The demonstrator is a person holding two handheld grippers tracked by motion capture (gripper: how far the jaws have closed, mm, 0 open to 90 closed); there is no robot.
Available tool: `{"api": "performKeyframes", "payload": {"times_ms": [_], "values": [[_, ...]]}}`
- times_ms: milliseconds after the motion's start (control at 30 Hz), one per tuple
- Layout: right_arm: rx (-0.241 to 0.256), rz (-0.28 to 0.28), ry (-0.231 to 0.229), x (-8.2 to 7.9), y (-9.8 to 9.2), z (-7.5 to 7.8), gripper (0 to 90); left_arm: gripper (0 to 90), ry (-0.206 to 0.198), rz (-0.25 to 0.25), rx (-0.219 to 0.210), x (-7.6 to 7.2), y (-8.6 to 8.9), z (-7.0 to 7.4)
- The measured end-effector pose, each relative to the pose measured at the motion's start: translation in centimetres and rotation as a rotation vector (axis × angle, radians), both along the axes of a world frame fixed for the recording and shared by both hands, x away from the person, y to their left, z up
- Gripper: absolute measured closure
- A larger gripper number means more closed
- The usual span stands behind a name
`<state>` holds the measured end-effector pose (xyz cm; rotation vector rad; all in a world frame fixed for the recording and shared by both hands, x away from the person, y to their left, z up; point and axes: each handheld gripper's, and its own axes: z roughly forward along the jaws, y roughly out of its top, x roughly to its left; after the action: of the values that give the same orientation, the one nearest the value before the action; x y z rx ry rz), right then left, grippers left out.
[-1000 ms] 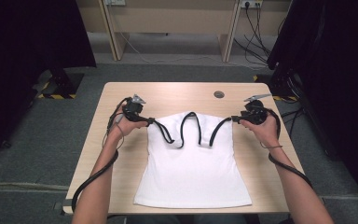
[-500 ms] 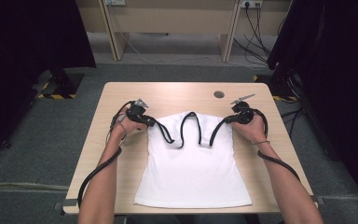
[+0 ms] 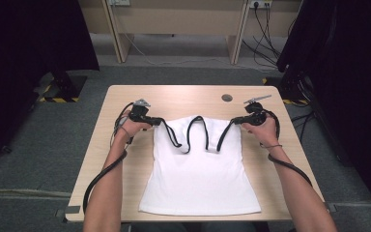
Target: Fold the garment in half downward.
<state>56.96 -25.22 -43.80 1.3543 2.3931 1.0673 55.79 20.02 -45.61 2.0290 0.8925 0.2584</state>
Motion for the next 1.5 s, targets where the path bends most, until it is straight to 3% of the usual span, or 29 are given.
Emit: {"api": "performKeyframes", "payload": {"times_ms": [300,733,1100,1500], "values": [[0.086,-0.026,0.012,0.1,-0.9,1.0,83.5,83.3,-0.046,-0.008,-0.066,0.0,0.2,2.1],[0.163,-0.048,-0.010,0.2,-2.0,2.6,83.6,83.3,-0.093,0.046,-0.126,0.0,1.4,3.4],[0.176,-0.056,-0.024,0.2,-2.3,3.6,83.6,83.2,-0.109,0.054,-0.149,-0.1,2.2,3.8],[0.162,-0.052,-0.057,0.3,-1.9,4.5,83.8,83.2,-0.155,0.043,-0.132,-0.1,1.8,5.0]]}}
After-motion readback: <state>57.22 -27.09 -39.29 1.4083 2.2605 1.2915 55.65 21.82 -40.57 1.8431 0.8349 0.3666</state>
